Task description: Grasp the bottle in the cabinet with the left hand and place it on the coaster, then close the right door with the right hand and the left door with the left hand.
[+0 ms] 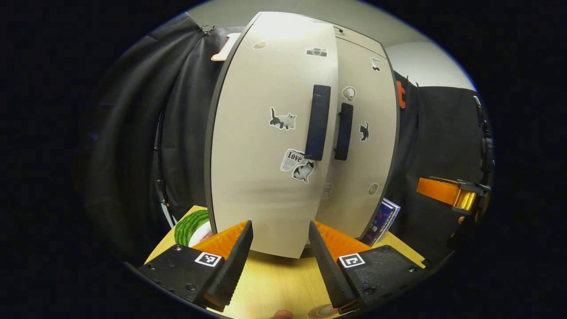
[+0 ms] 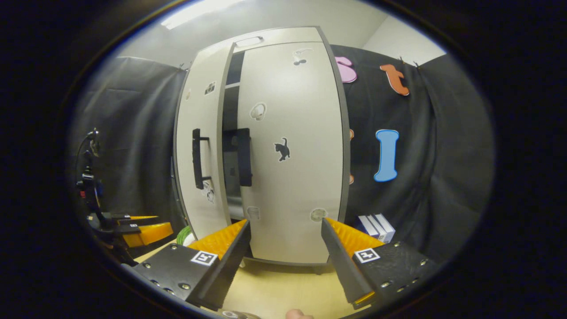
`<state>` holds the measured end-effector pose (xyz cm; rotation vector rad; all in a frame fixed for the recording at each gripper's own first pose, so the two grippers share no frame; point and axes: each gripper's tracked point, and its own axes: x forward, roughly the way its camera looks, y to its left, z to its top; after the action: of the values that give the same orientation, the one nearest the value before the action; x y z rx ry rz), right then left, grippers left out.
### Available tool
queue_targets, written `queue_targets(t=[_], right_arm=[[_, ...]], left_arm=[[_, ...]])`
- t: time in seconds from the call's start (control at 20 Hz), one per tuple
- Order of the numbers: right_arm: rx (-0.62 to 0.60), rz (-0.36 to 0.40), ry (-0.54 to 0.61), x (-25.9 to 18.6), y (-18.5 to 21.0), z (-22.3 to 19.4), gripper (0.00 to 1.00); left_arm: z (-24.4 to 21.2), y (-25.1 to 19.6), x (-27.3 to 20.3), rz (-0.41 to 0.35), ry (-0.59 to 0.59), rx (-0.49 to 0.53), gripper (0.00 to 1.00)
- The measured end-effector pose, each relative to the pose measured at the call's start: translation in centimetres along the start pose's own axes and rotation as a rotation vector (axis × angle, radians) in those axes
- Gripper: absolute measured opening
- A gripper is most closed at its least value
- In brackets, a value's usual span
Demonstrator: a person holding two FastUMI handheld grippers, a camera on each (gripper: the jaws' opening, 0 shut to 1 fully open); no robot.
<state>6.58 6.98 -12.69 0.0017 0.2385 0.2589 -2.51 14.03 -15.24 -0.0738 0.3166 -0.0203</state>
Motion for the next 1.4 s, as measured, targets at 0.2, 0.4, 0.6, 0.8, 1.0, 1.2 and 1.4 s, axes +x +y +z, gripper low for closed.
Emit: queue_targets(t=[0.2,0.4,0.6,0.8,1.0,1.2,1.4], right_arm=[[-0.001,-0.019,-0.029,-0.4,-0.5,0.9,0.96],[-0.031,-0.046,-0.117,-1.3,-0.8,4.7,0.93],[-0.003,-0.046,-0.202,-2.5,-0.7,9.4,0.96],[0.046,-0.052,-0.265,-4.2,-1.4,13.4,0.96],[0.056,-0.081,-0.283,-5.2,-4.2,14.5,0.96],[0.034,-0.103,-0.283,-6.1,-7.0,14.5,0.96],[0.015,-0.093,-0.291,-6.8,-9.6,14.7,0.96]], left_arm=[[1.3,-0.5,-0.5,0.024,-0.009,0.002,0.81],[5.9,-1.5,-0.7,0.056,-0.075,0.037,0.82],[11.0,-3.3,-0.7,0.070,-0.145,0.037,0.82],[14.8,-5.9,-1.0,0.053,-0.206,-0.030,0.90],[17.7,-8.6,-1.1,0.048,-0.263,0.024,0.95],[18.8,-13.0,-1.3,0.009,-0.297,0.045,0.95],[18.5,-16.9,-1.2,-0.011,-0.297,0.056,0.95]])
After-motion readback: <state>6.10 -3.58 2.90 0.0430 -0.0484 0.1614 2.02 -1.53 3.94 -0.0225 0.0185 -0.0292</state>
